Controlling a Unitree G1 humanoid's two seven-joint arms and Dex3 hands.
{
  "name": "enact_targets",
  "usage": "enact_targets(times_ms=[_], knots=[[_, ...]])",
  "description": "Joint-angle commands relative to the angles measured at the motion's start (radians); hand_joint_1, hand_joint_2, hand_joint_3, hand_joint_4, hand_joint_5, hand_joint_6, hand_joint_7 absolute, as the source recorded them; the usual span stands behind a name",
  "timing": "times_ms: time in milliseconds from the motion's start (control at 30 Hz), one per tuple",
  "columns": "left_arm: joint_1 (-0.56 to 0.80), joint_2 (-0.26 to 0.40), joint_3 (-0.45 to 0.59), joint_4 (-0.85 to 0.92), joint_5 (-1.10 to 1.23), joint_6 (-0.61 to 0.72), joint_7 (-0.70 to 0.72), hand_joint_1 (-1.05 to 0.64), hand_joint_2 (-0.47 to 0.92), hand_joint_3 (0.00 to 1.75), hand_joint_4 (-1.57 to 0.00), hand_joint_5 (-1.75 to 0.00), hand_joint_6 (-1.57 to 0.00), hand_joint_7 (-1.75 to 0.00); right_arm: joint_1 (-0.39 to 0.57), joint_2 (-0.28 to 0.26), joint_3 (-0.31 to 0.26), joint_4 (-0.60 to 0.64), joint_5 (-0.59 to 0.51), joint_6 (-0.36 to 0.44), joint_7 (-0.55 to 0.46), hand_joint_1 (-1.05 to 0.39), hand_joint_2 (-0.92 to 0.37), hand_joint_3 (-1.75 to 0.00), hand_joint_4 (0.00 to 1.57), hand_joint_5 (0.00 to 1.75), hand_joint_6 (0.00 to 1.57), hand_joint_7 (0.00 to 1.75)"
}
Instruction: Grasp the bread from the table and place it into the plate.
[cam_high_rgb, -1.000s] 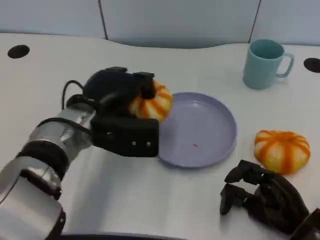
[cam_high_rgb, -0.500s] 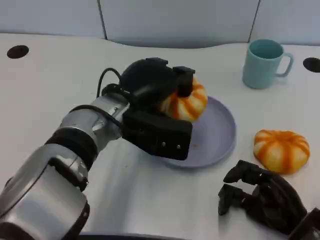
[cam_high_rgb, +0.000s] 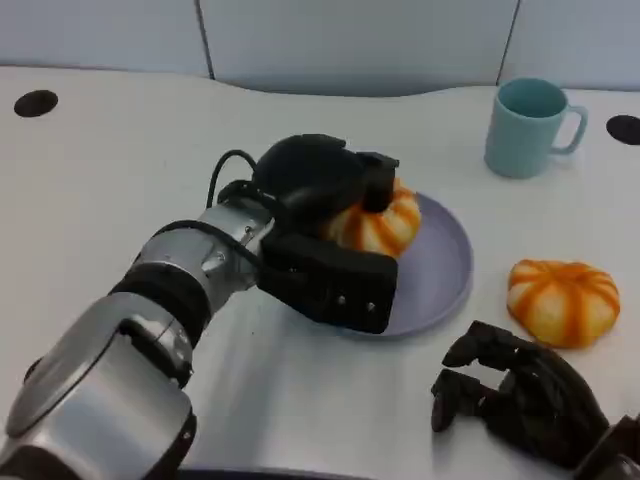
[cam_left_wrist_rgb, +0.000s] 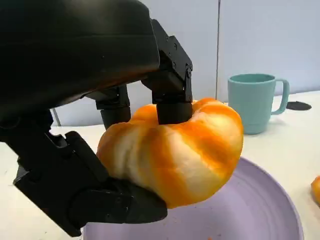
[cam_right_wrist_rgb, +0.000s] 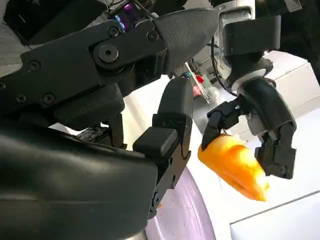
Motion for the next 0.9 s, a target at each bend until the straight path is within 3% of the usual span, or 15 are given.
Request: enact_targets(times_ms=[33,100,167,200,267,333,367,433,467,567,667,767,900], knots=[[-0.029,-0.006,-0.023,0.009,0.023,0.020,-0.008,-0.42,0.51,0.74,-0.92,-1.75,-0.60,-1.75,0.033,-0.003,0.004,0.035,-0.023,-0.007,-0.010,-0.46,-0.92,-0.05,0.61,1.45,0.68,0.91],[-0.035,-0.014,-0.006,0.013,-0.001,0.030,-0.074,-0.50,0.60,0.54,-0.67,-1.71,-0.44,-1.72,0.032,-0.002,0.003,0.039,-0.021,-0.013,-0.006,-0.46,-0.92,-0.05,0.61,1.45,0.68,0.92],[-0.037,-0.018,0.013,0.014,-0.025,0.032,-0.131,-0.58,0.73,0.23,-0.53,-1.49,-0.38,-1.57,0.033,-0.004,0.008,0.037,-0.028,-0.013,-0.016,-0.47,-0.92,-0.05,0.62,1.45,0.68,0.92],[-0.038,-0.018,0.020,0.013,-0.035,0.031,-0.153,-0.59,0.77,0.16,-0.49,-1.47,-0.36,-1.53,0.033,-0.004,0.007,0.036,-0.026,-0.005,-0.016,-0.46,-0.92,-0.05,0.62,1.45,0.68,0.93],[-0.039,-0.017,0.026,0.011,-0.046,0.025,-0.187,-0.66,0.81,0.06,-0.33,-1.60,-0.29,-1.53,0.032,-0.004,0.005,0.036,-0.019,0.011,-0.014,-0.44,-0.92,-0.04,0.62,1.45,0.67,0.93],[-0.040,-0.017,0.031,0.010,-0.052,0.026,-0.215,-0.68,0.83,0.03,-0.27,-1.66,-0.26,-1.53,0.031,-0.003,0.003,0.037,-0.017,0.013,-0.012,-0.44,-0.92,-0.04,0.62,1.45,0.66,0.93],[-0.041,-0.017,0.035,0.010,-0.055,0.029,-0.230,-0.73,0.86,0.02,-0.18,-1.52,-0.25,-1.29,0.031,-0.002,0.003,0.037,-0.017,0.010,-0.010,-0.44,-0.92,-0.04,0.62,1.45,0.66,0.93],[-0.043,-0.019,0.039,0.010,-0.060,0.037,-0.258,-0.76,0.88,0.01,-0.13,-1.44,-0.27,-1.14,0.031,-0.001,0.002,0.040,-0.017,0.002,-0.008,-0.45,-0.92,-0.04,0.63,1.45,0.66,0.93],[-0.044,-0.020,0.039,0.010,-0.062,0.042,-0.269,-0.84,0.91,0.04,-0.05,-1.24,-0.25,-0.86,0.031,-0.001,0.002,0.042,-0.018,-0.002,-0.008,-0.44,-0.92,-0.05,0.63,1.44,0.66,0.93],[-0.045,-0.021,0.039,0.009,-0.066,0.051,-0.290,-0.93,0.92,0.08,-0.01,-0.99,-0.21,-0.60,0.032,-0.003,0.005,0.042,-0.026,-0.026,-0.011,-0.45,-0.92,-0.06,0.62,1.44,0.67,0.94],[-0.049,-0.022,0.031,0.007,-0.058,0.063,-0.299,-0.96,0.92,0.11,0.00,-0.83,-0.16,-0.59,0.029,-0.005,0.007,0.047,-0.027,-0.029,-0.011,-0.46,-0.92,-0.07,0.61,1.46,0.66,0.96],[-0.053,-0.023,0.020,0.007,-0.048,0.074,-0.301,-0.97,0.92,0.13,0.00,-0.72,-0.03,-0.80,0.028,-0.003,0.002,0.045,-0.016,-0.009,-0.006,-0.45,-0.92,-0.06,0.61,1.46,0.66,0.96],[-0.058,-0.024,0.012,0.008,-0.042,0.091,-0.321,-0.98,0.92,0.15,0.00,-0.61,0.00,-0.83,0.028,-0.005,0.006,0.044,-0.023,-0.013,-0.012,-0.45,-0.92,-0.05,0.62,1.44,0.67,0.95]])
